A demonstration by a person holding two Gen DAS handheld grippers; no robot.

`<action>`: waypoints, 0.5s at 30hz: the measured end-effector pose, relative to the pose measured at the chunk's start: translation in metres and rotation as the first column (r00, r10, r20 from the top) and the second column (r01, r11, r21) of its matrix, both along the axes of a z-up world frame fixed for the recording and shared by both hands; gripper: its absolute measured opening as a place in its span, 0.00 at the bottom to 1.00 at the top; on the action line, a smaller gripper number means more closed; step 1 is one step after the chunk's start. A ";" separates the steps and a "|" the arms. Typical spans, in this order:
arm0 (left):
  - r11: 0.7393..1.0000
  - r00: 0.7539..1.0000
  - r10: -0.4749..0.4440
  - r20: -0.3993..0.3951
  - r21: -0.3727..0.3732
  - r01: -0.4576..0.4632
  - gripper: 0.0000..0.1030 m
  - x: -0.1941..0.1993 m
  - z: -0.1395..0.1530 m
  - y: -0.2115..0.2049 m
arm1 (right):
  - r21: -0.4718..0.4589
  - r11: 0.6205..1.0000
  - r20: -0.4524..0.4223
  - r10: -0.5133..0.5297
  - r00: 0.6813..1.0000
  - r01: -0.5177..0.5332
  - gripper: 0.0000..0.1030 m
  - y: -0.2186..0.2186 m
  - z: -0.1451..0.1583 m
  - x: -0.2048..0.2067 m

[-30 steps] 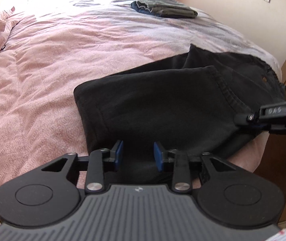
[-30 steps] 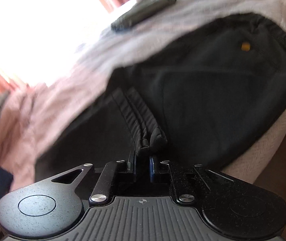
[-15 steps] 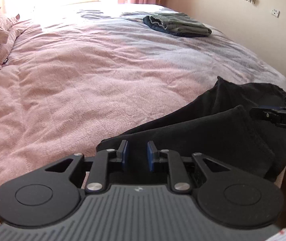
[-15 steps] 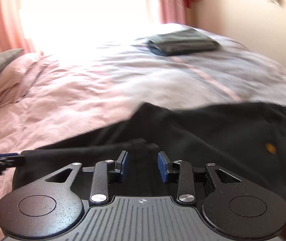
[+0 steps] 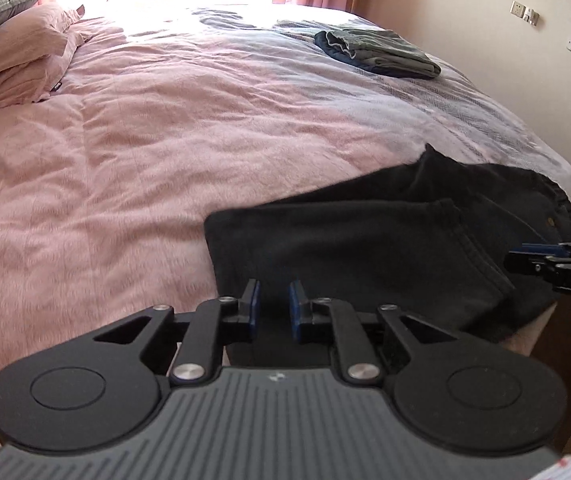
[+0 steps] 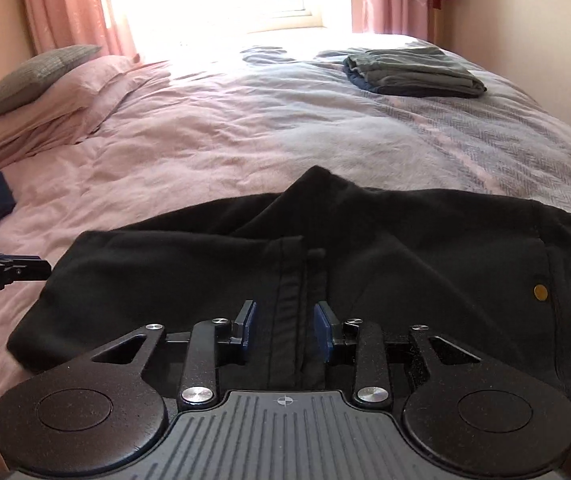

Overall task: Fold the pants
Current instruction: 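Lay the leg end onto the waistband and open both grippers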

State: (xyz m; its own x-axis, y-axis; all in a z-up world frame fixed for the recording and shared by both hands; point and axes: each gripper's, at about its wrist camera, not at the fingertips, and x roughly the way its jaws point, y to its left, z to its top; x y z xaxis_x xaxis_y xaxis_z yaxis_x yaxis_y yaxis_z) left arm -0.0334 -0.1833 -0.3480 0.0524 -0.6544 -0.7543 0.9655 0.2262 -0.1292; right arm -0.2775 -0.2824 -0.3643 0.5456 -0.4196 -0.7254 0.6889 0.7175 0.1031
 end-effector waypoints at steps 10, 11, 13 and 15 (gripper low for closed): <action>0.990 0.993 0.116 0.031 0.075 -0.118 0.11 -0.027 -0.026 -0.001 | 0.067 0.992 -0.128 0.111 0.986 -0.103 0.26 0.006 -0.045 0.014; 0.992 0.994 0.112 0.019 0.053 -0.113 0.11 -0.028 -0.020 0.003 | 0.061 0.994 -0.120 0.099 0.988 -0.092 0.26 0.005 -0.039 0.011; 0.993 0.994 0.107 0.010 0.039 -0.107 0.11 -0.029 -0.015 0.009 | 0.041 0.997 -0.075 0.076 0.994 -0.073 0.26 0.005 -0.027 0.002; 0.991 0.995 0.092 0.027 0.096 -0.094 0.11 -0.031 -0.028 0.007 | 0.045 0.996 -0.061 0.083 0.995 -0.080 0.26 0.005 -0.028 0.003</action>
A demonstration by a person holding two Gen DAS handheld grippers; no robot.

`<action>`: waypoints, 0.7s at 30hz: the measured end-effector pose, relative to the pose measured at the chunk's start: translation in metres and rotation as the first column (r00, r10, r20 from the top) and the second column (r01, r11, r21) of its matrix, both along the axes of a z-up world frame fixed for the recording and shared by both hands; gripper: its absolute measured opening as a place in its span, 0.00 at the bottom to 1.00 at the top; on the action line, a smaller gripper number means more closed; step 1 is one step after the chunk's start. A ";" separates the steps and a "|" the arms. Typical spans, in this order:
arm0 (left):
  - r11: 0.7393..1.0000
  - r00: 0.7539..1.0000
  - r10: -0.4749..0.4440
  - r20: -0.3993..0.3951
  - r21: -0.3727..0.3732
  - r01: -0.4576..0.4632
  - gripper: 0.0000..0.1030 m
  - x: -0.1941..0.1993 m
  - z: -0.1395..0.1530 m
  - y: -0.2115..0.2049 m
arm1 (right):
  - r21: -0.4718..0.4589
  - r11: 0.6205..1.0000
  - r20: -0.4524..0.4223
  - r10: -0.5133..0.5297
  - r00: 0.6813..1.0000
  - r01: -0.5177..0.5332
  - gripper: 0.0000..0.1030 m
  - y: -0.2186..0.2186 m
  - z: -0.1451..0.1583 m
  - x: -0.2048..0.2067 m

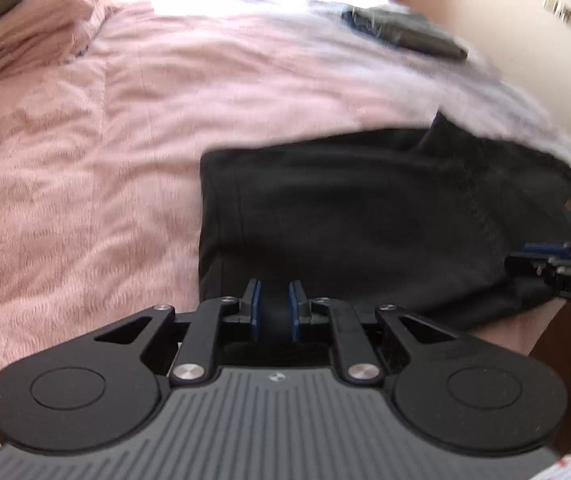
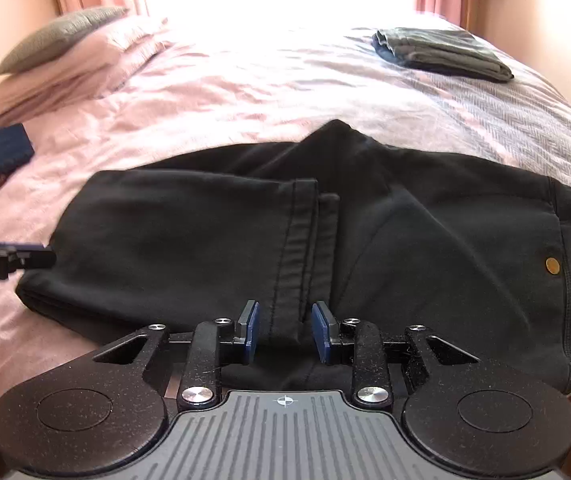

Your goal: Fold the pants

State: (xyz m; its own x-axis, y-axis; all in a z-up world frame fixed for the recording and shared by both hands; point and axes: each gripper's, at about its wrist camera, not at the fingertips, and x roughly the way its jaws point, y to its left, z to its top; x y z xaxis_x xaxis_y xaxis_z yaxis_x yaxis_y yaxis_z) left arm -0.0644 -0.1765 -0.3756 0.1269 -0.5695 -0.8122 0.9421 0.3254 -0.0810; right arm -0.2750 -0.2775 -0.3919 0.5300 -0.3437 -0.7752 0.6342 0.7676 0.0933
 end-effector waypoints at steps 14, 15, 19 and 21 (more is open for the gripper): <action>0.998 0.976 0.056 -0.212 0.026 -0.052 0.48 0.077 -0.011 -0.012 | 0.083 0.959 -0.063 -0.266 0.962 0.270 0.30 -0.042 0.005 -0.011; 0.998 0.962 0.064 -0.265 0.021 -0.061 0.52 0.083 -0.016 -0.013 | 0.088 0.948 -0.065 -0.300 0.952 0.305 0.30 -0.047 0.006 -0.016; 0.993 0.877 0.087 -0.472 -0.024 -0.111 0.54 0.106 -0.031 -0.015 | 0.139 0.897 -0.065 -0.415 0.907 0.420 0.31 -0.063 0.006 -0.030; 0.991 0.838 0.081 -0.539 -0.042 -0.123 0.54 0.112 -0.037 -0.017 | 0.144 0.885 -0.062 -0.438 0.897 0.442 0.32 -0.066 0.004 -0.038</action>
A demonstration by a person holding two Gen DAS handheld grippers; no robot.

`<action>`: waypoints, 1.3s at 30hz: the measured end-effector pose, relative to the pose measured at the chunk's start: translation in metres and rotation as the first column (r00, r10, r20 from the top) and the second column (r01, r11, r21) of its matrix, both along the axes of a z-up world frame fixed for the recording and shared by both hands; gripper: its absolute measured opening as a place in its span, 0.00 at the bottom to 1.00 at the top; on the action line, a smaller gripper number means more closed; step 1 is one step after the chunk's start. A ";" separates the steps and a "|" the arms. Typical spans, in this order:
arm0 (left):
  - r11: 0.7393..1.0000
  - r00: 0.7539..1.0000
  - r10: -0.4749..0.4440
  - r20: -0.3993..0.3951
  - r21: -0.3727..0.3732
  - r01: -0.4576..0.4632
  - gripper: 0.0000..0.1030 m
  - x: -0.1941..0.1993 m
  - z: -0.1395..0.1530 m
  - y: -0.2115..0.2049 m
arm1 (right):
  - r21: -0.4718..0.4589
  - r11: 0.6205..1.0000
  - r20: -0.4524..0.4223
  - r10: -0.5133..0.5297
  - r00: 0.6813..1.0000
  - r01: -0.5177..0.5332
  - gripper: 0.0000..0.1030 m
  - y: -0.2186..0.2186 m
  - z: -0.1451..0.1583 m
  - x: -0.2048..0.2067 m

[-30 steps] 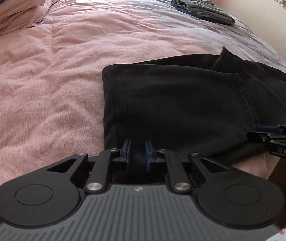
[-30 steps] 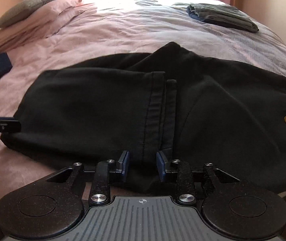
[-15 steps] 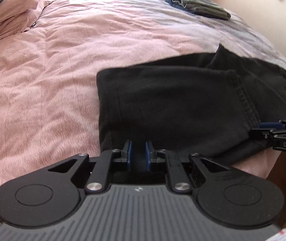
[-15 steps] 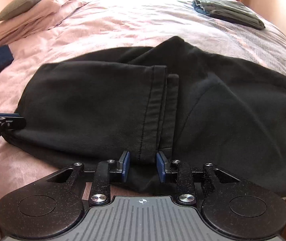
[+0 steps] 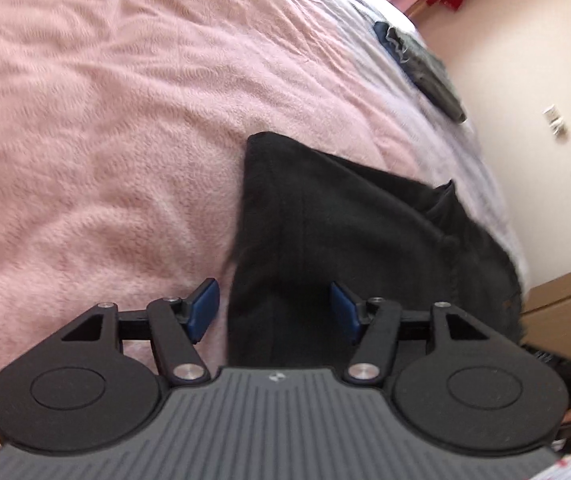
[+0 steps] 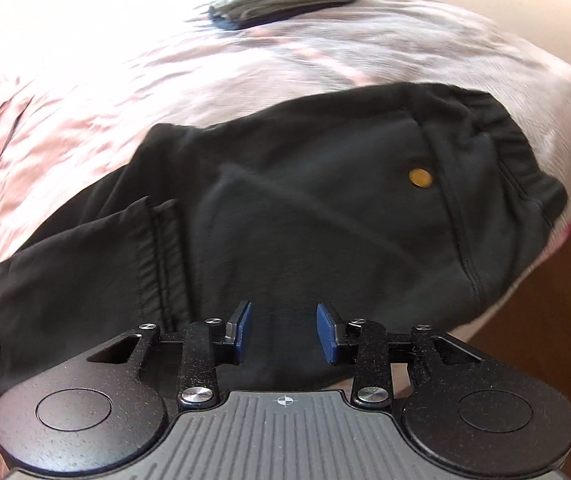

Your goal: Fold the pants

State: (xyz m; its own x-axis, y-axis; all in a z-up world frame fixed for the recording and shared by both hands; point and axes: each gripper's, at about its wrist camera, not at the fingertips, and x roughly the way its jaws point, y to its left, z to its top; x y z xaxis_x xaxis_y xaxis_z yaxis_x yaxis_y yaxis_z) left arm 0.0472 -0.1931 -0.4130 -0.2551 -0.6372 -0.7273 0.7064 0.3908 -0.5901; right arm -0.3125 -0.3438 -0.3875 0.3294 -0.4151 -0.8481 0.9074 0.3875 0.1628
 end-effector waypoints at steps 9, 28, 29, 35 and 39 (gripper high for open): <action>1.000 0.996 -0.010 -0.086 -0.027 0.007 0.30 0.008 -0.014 -0.007 | -0.049 0.997 -0.046 -0.062 0.997 0.060 0.32 -0.009 -0.001 -0.010; 0.991 0.934 0.133 0.331 -0.065 -0.118 0.13 -0.190 0.205 -0.058 | -0.069 0.997 -0.043 -0.025 0.999 0.022 0.32 -0.118 0.040 -0.173; 0.992 0.928 0.124 0.350 -0.076 -0.103 0.13 -0.212 0.217 -0.069 | -0.068 0.997 -0.042 -0.022 0.999 0.019 0.32 -0.126 0.044 -0.185; 0.978 0.973 -0.043 0.227 -0.191 0.087 0.27 -0.337 0.246 -0.145 | -0.102 0.993 -0.049 -0.064 0.997 0.058 0.32 -0.166 0.070 -0.262; 0.951 0.961 -0.131 0.242 -0.244 0.191 0.49 -0.391 0.234 -0.179 | -0.121 0.983 -0.064 -0.146 0.987 0.138 0.32 -0.181 0.077 -0.312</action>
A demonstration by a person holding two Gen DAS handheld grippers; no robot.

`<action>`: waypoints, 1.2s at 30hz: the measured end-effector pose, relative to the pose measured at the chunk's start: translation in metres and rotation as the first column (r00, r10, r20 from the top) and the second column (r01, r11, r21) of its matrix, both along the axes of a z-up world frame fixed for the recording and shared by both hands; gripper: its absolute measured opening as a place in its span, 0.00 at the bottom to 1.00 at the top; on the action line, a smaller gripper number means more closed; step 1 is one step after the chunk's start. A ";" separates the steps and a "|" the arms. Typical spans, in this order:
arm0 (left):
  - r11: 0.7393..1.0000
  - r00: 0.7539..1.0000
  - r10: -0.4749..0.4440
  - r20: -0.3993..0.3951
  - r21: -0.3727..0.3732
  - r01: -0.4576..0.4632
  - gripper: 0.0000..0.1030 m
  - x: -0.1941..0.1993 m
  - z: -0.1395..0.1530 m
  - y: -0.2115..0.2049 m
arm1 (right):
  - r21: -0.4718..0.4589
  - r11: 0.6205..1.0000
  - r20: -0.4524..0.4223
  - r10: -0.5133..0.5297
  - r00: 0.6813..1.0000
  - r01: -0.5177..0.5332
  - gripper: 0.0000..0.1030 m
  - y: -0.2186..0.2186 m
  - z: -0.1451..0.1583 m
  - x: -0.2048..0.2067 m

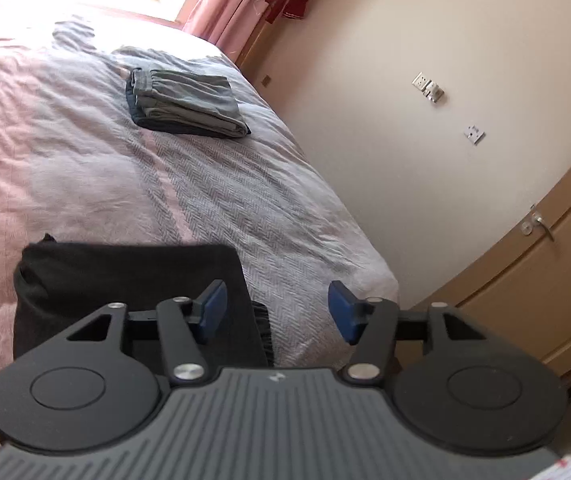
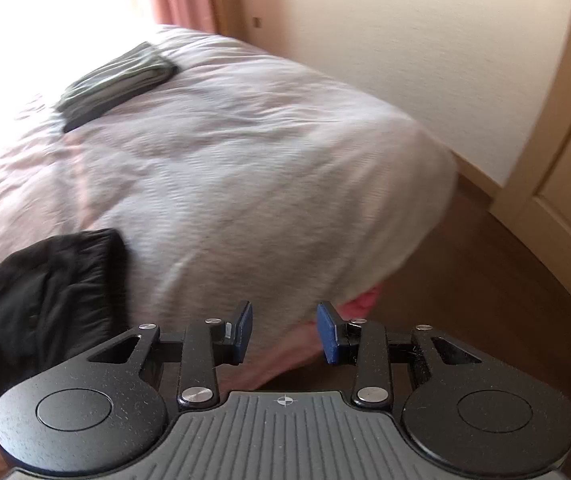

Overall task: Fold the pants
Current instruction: 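Grasp the sweatpants end with the right gripper and lift it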

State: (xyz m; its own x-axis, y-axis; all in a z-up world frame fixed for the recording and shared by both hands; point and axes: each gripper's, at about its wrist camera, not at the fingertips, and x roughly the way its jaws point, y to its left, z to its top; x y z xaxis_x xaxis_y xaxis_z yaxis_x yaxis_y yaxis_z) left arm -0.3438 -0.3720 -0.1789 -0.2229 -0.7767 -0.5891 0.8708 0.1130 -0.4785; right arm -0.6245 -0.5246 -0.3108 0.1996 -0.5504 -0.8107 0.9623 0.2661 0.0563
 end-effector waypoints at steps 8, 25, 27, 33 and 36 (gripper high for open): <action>0.963 0.986 0.135 0.098 0.222 -0.154 0.37 0.043 -0.077 0.021 | 0.115 0.992 0.245 0.018 0.969 -0.047 0.32 0.002 -0.023 -0.026; 0.956 0.981 0.038 0.191 0.279 -0.092 0.37 0.095 -0.147 0.031 | 0.139 0.927 0.688 0.163 0.707 -0.349 0.07 -0.007 -0.061 0.098; 0.959 0.980 -0.005 0.199 0.279 -0.052 0.37 0.090 -0.155 0.026 | 0.091 0.943 0.686 0.173 0.707 -0.319 0.07 -0.008 -0.054 0.085; 0.953 0.979 -0.029 0.202 0.302 -0.034 0.35 0.099 -0.173 0.019 | 0.247 0.960 0.581 -0.035 0.813 -0.135 0.15 -0.019 -0.097 0.071; 0.955 0.984 0.013 0.178 0.289 -0.065 0.33 0.122 -0.168 0.019 | 0.196 0.966 0.455 0.063 0.888 -0.170 0.30 -0.021 -0.067 0.089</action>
State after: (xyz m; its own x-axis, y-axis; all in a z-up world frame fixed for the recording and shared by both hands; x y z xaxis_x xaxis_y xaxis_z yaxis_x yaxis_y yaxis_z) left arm -0.2215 -0.3530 -0.3474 -0.0711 -0.5708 -0.8180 0.9292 0.2603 -0.2624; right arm -0.5352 -0.5456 -0.3778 0.6171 -0.3150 -0.7211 0.7853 0.3039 0.5394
